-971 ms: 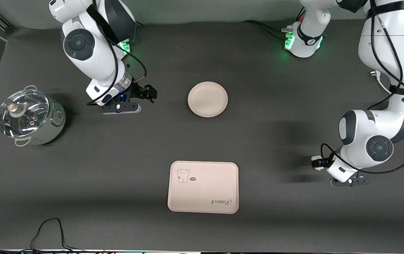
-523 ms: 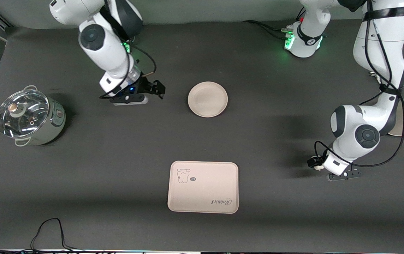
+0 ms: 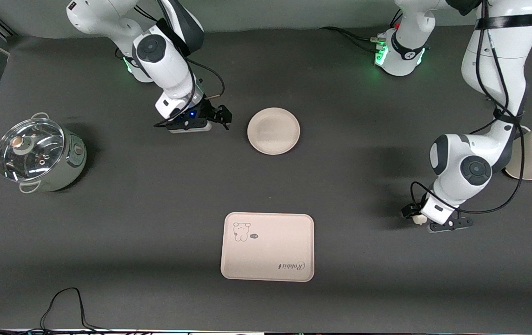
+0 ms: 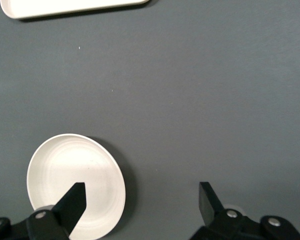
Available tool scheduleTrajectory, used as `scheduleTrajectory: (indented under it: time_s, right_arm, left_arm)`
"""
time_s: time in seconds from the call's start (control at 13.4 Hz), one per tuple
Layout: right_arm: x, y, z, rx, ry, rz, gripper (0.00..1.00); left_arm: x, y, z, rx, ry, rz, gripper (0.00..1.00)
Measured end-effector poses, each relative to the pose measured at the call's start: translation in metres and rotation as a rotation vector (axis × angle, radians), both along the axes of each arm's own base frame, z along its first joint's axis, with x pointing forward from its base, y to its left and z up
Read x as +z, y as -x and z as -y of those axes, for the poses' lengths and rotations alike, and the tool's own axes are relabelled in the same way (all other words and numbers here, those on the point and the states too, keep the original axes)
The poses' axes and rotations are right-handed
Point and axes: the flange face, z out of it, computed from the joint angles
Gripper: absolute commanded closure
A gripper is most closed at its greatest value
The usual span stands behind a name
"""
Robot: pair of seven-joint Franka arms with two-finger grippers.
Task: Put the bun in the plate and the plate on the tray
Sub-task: 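Grasp the white bun with the left gripper while the right gripper nears the plate, then carry the bun with the left gripper over the white plate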
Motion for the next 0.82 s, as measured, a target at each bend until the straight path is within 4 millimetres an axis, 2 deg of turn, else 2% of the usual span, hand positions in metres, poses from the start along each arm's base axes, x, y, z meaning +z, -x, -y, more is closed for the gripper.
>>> scheduleTrajectory:
  time_s: [0.07,0.22,0.3,0.52,0.67,0.82]
  right_arm:
    - [-0.011,0.005,-0.007,-0.004,-0.003,0.006,0.00]
    - [-0.029,0.013,-0.021,0.002,-0.012,0.020,0.00]
    - [-0.039,0.018,-0.029,0.013,-0.014,0.029,0.00]
    - [-0.063,0.024,-0.038,0.008,-0.013,0.037,0.00]
    - [-0.066,0.023,-0.037,-0.007,-0.017,0.033,0.00]
    - [-0.065,0.023,-0.038,-0.013,-0.022,0.031,0.00]
  left_arm:
    - [0.000,0.002,0.000,0.001,0.000,0.000,0.39]
    - [0.001,0.003,0.000,0.001,0.000,0.001,0.72]
    - [0.002,0.004,0.000,0.002,0.000,0.001,0.79]
    - [0.004,0.004,0.000,0.002,0.001,0.003,0.80]
    - [0.007,0.003,-0.001,0.003,0.000,0.008,0.80]
    - [0.019,0.002,-0.001,0.004,-0.001,-0.004,0.80]
